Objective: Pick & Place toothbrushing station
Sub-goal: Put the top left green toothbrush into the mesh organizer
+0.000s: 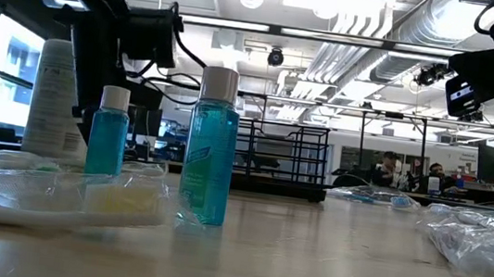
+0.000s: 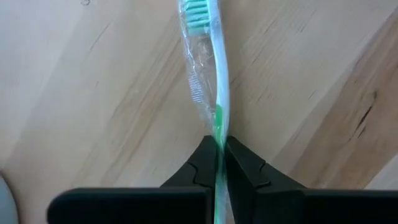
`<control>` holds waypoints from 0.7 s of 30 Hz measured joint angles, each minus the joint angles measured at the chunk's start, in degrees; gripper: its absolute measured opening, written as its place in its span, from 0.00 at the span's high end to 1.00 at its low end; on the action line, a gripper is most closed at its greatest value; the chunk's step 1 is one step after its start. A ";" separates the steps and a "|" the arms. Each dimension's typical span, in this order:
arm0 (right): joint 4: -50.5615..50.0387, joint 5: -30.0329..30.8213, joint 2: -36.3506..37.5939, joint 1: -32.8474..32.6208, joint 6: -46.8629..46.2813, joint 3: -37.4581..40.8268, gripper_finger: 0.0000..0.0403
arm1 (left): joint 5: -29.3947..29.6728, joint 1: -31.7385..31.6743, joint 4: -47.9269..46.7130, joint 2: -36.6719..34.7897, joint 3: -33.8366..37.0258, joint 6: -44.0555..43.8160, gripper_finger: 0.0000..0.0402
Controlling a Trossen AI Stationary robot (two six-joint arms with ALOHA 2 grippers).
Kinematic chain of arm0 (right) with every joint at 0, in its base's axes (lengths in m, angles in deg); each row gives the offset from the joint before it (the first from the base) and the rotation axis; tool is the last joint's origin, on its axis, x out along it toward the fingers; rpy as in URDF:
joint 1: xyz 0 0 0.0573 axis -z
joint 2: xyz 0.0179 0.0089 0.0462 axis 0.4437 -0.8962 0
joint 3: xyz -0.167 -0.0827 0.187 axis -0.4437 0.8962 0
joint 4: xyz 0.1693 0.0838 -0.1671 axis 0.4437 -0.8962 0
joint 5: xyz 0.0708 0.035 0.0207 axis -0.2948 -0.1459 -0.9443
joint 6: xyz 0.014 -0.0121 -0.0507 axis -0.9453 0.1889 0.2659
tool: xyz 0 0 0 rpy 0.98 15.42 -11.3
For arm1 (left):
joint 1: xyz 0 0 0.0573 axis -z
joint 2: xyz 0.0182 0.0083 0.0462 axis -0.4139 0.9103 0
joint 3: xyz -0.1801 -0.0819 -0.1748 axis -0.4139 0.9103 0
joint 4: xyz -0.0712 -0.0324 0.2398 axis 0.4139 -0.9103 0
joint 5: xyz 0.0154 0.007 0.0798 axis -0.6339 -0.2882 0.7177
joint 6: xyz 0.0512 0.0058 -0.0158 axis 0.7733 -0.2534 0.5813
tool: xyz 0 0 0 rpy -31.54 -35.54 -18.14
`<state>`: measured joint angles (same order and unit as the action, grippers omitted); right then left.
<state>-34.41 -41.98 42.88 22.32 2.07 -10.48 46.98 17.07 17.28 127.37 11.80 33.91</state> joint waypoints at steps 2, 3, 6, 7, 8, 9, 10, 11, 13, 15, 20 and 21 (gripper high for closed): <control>-0.02 0.00 0.00 0.00 0.00 0.02 0.99 | 1.70 0.00 -5.96 -1.09 -1.67 -0.03 0.98; -0.02 0.02 0.00 0.01 0.00 0.00 0.99 | 2.86 0.16 -9.13 -1.78 -2.84 -0.13 0.98; -0.04 0.01 0.00 0.00 0.00 0.00 0.99 | 8.43 1.26 -13.62 -3.44 -7.67 -0.48 0.98; -0.04 0.00 -0.14 0.01 -0.06 0.02 0.99 | 9.91 1.85 -16.09 -3.88 -8.95 -0.61 0.98; -0.04 0.01 -0.40 -0.02 -0.31 0.00 0.99 | 10.84 2.59 -17.87 -4.10 -10.24 -0.65 0.98; -0.07 0.02 -0.60 -0.02 -0.53 0.02 0.99 | 11.61 3.50 -18.50 -4.24 -11.78 -0.54 0.98; -0.07 0.02 -0.82 -0.02 -0.93 0.00 0.99 | 12.51 4.53 -18.65 -4.61 -13.37 -0.19 0.98; -0.07 0.02 -1.19 -0.02 -1.38 0.00 0.99 | 13.45 5.68 -19.41 -5.03 -15.01 -0.04 0.98; 0.08 0.04 -2.05 -0.02 -1.88 0.00 0.99 | 15.43 7.90 -21.00 -5.84 -17.78 0.69 0.98; 0.82 0.61 -2.97 -0.01 -1.94 0.00 0.99 | 16.74 10.12 -20.29 -6.29 -20.15 2.87 0.98; 6.86 2.99 -5.37 -0.02 0.07 0.00 0.95 | 14.23 13.32 -8.72 -8.21 -23.55 12.28 0.98; 8.30 3.10 -5.78 0.00 0.26 0.00 0.93 | 13.07 13.54 -6.50 -8.51 -23.73 14.09 0.98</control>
<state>-26.11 -38.88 37.11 22.32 2.33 -10.48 60.05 30.62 10.77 118.86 -11.93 48.00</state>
